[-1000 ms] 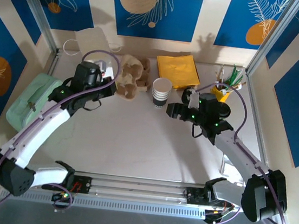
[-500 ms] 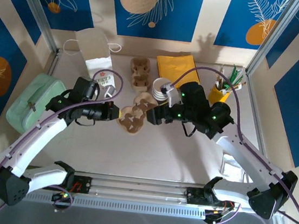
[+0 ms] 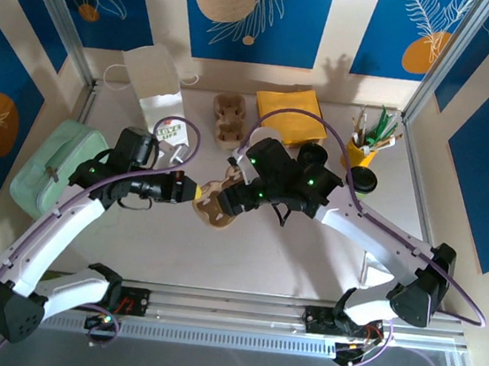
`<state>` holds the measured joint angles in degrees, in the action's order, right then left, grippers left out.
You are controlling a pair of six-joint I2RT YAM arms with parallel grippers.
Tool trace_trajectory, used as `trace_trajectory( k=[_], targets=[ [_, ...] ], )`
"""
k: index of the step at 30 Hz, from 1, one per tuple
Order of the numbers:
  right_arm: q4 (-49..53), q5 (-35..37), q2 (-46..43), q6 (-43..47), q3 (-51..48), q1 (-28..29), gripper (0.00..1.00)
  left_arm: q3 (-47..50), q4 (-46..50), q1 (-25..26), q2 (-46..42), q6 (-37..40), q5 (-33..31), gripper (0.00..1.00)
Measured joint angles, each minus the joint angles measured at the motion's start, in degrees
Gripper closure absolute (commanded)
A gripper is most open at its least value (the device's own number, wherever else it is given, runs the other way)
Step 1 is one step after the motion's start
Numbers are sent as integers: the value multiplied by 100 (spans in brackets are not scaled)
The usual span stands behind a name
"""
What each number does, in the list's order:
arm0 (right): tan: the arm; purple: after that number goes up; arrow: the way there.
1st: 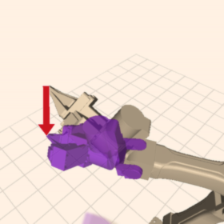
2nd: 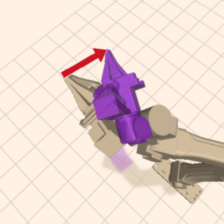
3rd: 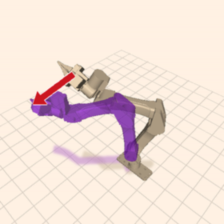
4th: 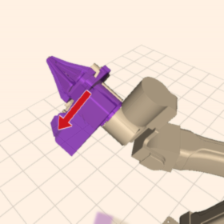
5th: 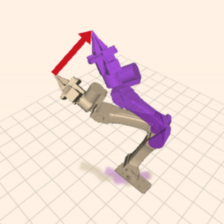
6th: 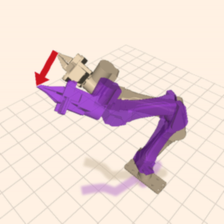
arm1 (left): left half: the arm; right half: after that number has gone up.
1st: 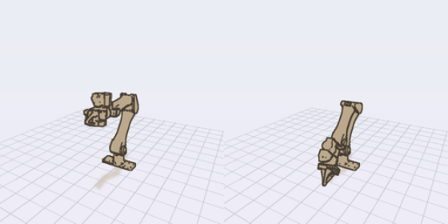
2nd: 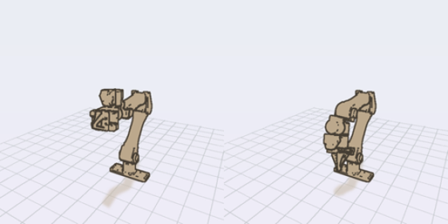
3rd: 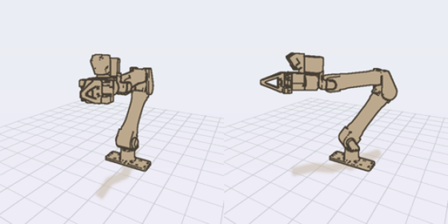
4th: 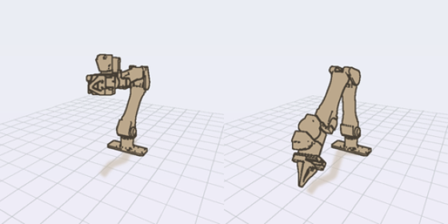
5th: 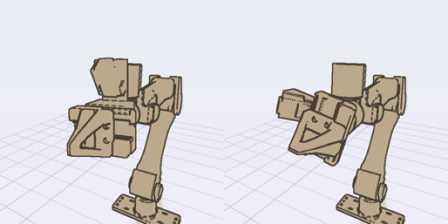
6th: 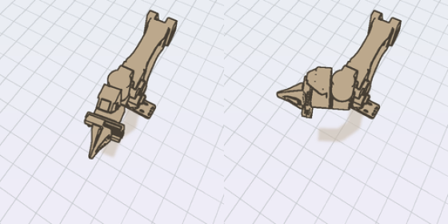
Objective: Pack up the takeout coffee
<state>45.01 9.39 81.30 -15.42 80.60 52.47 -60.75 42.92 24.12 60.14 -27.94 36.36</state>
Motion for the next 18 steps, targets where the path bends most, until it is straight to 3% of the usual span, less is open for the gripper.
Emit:
trace_trajectory(
  k=[11, 18],
  targets=[
    [46, 114, 146, -2, 2, 15, 28, 2, -2, 0, -15, -2, 76, 96],
    [20, 116, 323, -28, 2, 42, 37, 52, -48, 0, -20, -4, 116, 96]
  ],
)
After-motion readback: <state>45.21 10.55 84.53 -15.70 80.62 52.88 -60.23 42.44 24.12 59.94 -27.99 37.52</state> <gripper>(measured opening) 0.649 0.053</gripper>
